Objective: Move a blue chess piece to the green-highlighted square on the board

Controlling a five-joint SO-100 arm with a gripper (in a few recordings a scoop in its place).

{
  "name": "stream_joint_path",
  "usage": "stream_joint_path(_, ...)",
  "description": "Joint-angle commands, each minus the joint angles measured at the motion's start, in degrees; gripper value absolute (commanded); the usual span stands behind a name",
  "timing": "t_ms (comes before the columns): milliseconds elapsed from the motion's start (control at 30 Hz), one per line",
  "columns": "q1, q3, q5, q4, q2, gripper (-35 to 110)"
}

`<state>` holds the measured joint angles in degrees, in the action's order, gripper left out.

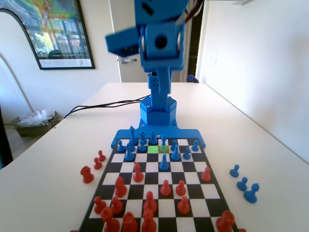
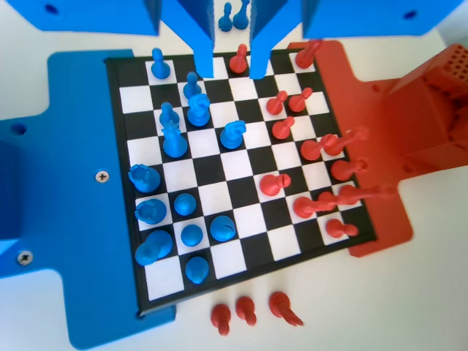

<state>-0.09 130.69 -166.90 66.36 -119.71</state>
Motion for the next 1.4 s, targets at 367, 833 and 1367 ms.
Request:
stream_joint_path(367, -1.1, 8.8, -11.1, -7.4, 0.4, 9)
stream_joint_path(833, -4.3, 14.0, -10.7, -14.8, 3.4, 10)
stream_joint_path(1367, -5.5, 20.8, -11.7, -22.5, 4.6, 10)
